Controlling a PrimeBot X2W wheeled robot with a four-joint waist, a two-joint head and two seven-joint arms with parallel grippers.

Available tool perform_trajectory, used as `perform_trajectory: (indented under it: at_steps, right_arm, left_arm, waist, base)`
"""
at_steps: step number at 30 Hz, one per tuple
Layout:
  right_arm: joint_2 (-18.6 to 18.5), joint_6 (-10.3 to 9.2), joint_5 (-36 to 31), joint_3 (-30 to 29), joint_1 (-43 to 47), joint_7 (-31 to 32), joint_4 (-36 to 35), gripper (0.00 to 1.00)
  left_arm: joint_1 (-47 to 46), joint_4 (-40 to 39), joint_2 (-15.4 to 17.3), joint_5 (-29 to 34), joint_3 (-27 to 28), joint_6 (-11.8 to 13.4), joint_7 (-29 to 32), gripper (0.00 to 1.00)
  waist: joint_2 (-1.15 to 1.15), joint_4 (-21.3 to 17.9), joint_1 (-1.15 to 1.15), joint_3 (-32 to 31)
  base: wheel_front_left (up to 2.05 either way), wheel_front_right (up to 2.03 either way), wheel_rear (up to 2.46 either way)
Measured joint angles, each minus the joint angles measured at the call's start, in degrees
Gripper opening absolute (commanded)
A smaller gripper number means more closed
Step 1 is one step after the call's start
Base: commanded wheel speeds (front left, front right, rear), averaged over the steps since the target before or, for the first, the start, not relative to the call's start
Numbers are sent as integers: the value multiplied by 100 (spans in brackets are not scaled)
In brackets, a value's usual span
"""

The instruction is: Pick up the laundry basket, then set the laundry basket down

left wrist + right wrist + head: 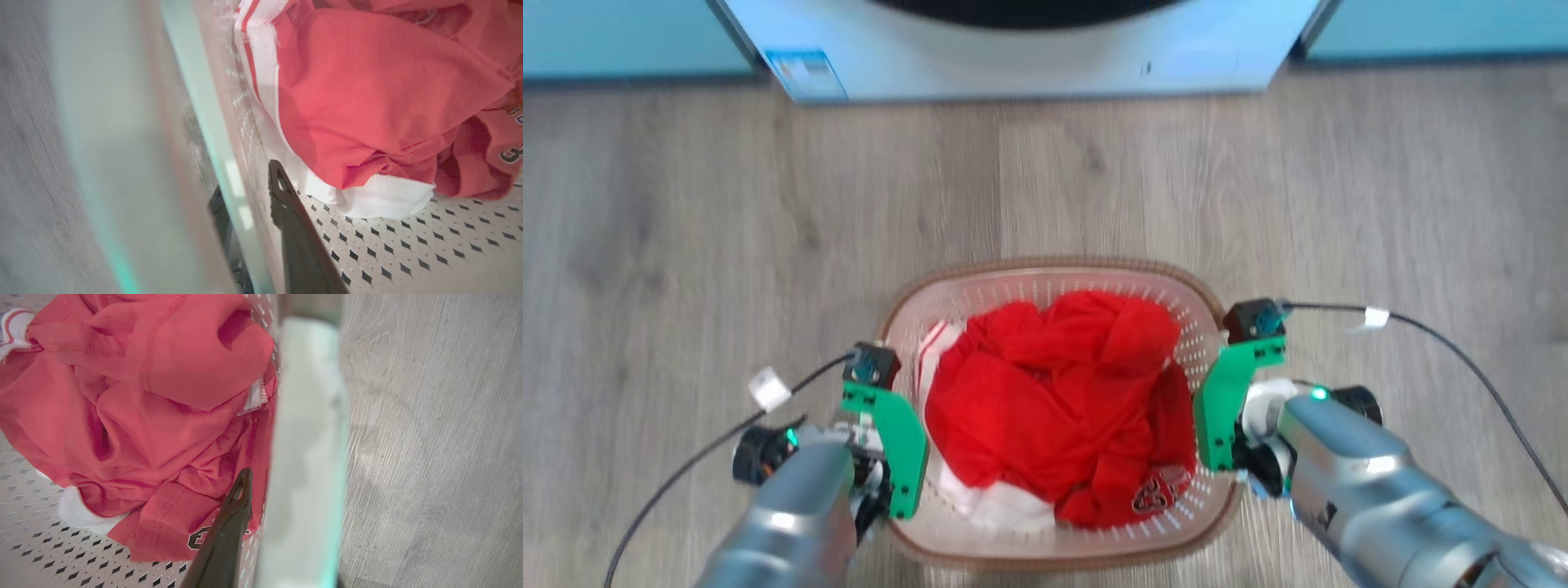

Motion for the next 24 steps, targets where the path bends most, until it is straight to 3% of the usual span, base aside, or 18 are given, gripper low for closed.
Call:
perform_trajectory:
  at_steps: [14, 24]
  right_arm:
    - [-60, -11, 411, 468, 834, 313, -171, 0]
    - [-102, -14, 569, 709, 884, 461, -178, 0]
  left_arm:
    - [938, -16, -8, -452, -111, -46, 604, 0]
    - [1128, -222, 51, -734, -447, -54, 935, 0]
  waist:
    - [0, 72, 0, -1403]
    - [-1, 140, 0, -1804]
  base:
    - [0, 0, 0]
    - [0, 0, 0]
